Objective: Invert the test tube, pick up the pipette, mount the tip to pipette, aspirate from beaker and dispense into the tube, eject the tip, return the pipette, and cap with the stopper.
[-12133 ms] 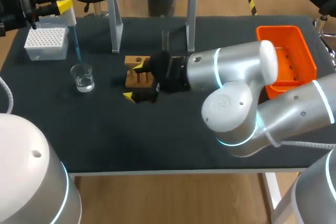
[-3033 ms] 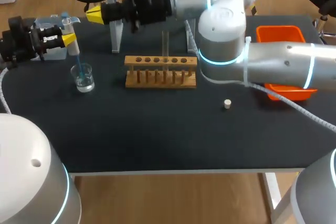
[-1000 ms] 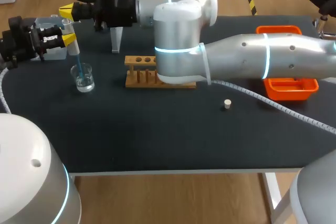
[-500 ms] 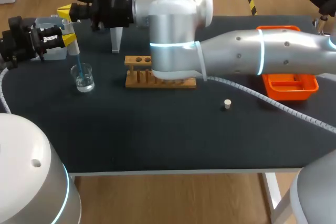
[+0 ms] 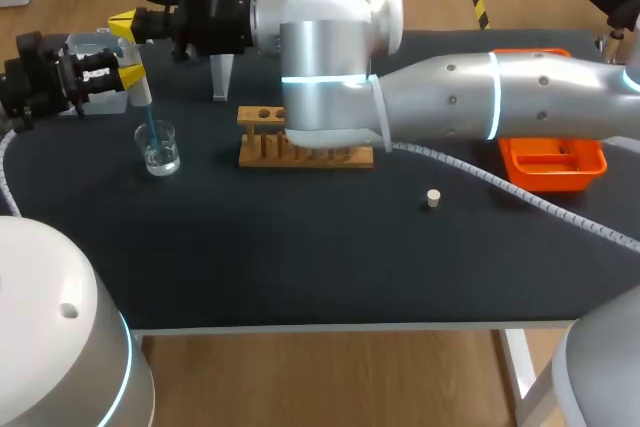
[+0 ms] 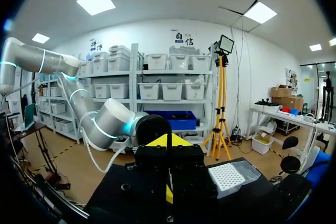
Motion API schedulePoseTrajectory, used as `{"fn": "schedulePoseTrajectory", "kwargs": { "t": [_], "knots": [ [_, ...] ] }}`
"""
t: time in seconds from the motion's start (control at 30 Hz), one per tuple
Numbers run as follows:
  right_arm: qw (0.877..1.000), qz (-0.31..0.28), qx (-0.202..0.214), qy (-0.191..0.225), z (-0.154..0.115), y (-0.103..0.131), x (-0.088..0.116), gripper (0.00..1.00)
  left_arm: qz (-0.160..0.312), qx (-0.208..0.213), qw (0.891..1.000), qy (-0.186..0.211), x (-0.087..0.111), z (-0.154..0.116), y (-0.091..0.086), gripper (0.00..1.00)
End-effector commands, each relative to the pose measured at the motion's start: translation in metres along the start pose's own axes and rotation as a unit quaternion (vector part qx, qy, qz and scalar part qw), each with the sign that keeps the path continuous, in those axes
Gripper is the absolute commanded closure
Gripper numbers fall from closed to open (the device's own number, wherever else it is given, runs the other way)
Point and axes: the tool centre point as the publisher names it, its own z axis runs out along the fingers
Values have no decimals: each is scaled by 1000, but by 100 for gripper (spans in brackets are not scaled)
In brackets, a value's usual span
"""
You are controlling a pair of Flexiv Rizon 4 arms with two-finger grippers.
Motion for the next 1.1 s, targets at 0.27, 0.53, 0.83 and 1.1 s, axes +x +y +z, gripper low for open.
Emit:
{"fn": "schedulePoseTrajectory", "kwargs": {
  "t": [0.27,0.53,0.83,1.1],
  "knots": [
    [1000,-2,-2,-6,6,-6,-5,100,1,1,1000,-1,1,0,-1,100],
    [1000,-2,-1,-6,6,-11,-4,100,1,1,1000,-1,1,0,-1,100],
    [1000,2,4,-4,7,-17,0,100,1,1,1000,-1,1,0,-1,100],
    [1000,6,9,-6,6,-24,1,100,1,1,1000,-1,1,0,-1,100]
  ]
}}
